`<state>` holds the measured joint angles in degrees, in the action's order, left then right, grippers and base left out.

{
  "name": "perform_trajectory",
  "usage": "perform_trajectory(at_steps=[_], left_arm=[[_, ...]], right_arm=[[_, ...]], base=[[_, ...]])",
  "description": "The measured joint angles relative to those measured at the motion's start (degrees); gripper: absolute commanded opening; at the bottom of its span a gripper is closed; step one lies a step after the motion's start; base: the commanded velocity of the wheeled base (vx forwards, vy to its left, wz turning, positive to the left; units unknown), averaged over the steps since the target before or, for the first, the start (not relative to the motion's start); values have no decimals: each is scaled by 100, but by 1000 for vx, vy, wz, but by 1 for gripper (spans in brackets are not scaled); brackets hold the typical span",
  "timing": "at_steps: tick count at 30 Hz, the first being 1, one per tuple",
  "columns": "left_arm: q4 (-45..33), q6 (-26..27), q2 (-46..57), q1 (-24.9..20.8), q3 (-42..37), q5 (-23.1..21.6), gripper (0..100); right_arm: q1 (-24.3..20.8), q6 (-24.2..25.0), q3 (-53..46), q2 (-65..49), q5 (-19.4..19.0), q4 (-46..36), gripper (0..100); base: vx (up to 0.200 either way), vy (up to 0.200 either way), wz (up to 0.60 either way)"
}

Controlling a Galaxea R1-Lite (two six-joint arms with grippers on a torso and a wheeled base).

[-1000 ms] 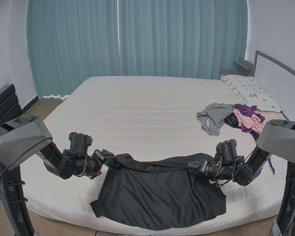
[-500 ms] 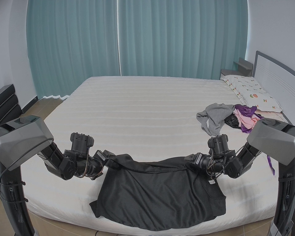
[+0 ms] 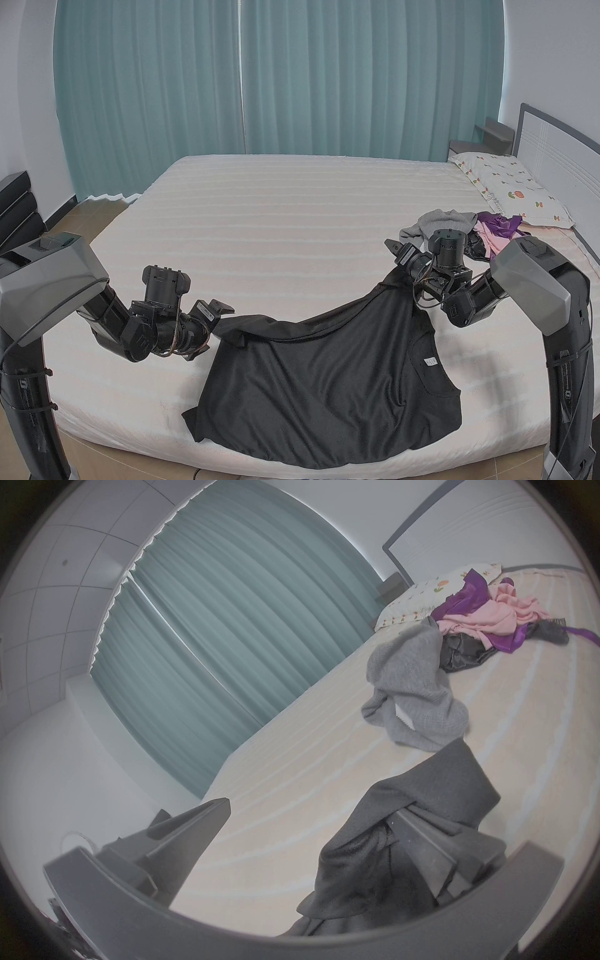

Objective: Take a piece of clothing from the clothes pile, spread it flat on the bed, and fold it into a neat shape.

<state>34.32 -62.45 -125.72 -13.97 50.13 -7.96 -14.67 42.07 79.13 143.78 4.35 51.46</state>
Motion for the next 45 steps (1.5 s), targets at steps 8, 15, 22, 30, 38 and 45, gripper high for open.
perform_trajectory(at_steps=[8,15,22,30,38,45], left_arm=[[-27,79,-189,13,528,161,100],[-73,468,-538,-9,926,233,100],[-167,928,-866,-80,1254,485,100],[-252,1170,-1124,-226,1409,725,0],[-257,1161,-1295,-240,1781,1140,0],[-219,1086,-1364,-155,2205,1485,0]], right_arm=[[150,-560,-317,276,11,308,100],[233,-657,-752,254,-80,681,100],[282,-677,-1279,-44,-346,440,100],[318,-677,-1560,-257,-384,424,100],[434,-681,-1580,-246,-384,402,100],[642,-683,-1386,-144,-397,5,100]], base=[[0,0,0],[0,0,0],[0,0,0],[0,0,0],[0,0,0],[0,0,0]])
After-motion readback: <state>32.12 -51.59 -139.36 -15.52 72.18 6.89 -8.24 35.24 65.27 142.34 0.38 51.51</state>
